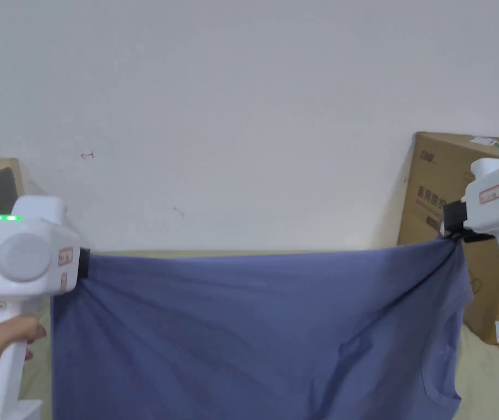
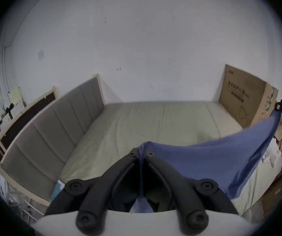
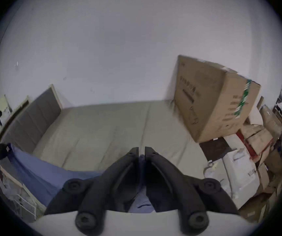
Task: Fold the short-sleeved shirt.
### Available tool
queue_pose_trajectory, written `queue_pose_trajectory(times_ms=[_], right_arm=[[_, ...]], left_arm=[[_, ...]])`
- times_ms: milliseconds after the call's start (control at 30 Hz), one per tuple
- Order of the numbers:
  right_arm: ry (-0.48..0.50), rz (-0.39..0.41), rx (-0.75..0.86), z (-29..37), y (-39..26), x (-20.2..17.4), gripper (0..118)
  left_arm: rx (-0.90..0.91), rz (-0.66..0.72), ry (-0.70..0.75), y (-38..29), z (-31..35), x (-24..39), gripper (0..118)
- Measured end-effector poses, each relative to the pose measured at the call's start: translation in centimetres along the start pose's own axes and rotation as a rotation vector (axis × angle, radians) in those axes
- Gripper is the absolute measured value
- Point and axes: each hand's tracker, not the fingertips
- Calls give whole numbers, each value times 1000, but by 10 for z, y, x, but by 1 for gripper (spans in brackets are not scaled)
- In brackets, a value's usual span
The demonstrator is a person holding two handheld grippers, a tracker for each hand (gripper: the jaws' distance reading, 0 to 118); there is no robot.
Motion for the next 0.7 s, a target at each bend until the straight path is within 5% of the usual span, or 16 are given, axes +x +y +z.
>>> queue_pose_trajectory(times_ms=[167, 300, 700], right_arm=[[-39, 21, 98, 46, 22, 7, 6], [-15, -72, 148, 58, 38, 14, 6], [-39, -163, 289, 9, 161, -13, 6]], left_arm=[[115, -24, 3, 44, 37, 11, 2], [139, -17, 1, 70, 41, 14, 2], [210, -5, 68, 187, -41, 22, 2]])
